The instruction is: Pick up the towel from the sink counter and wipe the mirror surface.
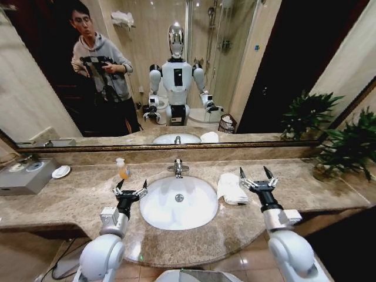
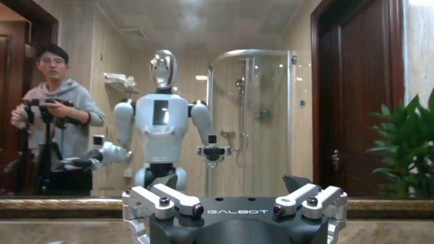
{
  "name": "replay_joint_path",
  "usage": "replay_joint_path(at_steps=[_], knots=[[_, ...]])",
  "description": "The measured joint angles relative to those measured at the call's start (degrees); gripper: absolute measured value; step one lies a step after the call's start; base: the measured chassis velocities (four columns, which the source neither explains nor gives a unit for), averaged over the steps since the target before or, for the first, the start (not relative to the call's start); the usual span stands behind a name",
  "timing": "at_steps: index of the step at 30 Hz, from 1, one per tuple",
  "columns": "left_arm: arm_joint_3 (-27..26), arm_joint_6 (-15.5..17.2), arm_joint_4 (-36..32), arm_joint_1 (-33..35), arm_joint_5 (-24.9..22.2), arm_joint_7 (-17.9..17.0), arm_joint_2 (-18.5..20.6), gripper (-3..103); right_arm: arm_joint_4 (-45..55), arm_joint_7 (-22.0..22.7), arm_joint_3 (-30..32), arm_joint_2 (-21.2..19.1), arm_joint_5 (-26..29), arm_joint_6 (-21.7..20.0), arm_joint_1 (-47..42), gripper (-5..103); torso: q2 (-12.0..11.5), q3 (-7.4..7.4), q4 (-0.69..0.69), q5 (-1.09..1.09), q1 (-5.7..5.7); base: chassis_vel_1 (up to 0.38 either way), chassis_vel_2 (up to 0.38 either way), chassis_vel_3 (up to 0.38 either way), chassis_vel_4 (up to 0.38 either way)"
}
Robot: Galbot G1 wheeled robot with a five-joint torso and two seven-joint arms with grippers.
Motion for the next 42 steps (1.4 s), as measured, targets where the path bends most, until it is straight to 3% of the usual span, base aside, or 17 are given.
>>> replay_joint_path(at_steps=[5, 42], knots=[[0.0, 0.0, 0.0, 0.0, 0.0, 0.0, 0.0, 100, 1.2, -0.7, -2.3, 2.3, -2.8, 0.4, -0.8, 100, 0.0, 0.0, 0.0, 0.0, 0.0, 0.0, 0.0, 0.0, 0.0], [0.0, 0.0, 0.0, 0.0, 0.0, 0.0, 0.0, 100, 6.1, -1.3, -5.8, 4.0, -5.6, -0.9, -4.2, 100, 0.0, 0.0, 0.0, 0.01, 0.0, 0.0, 0.0, 0.0, 0.0]])
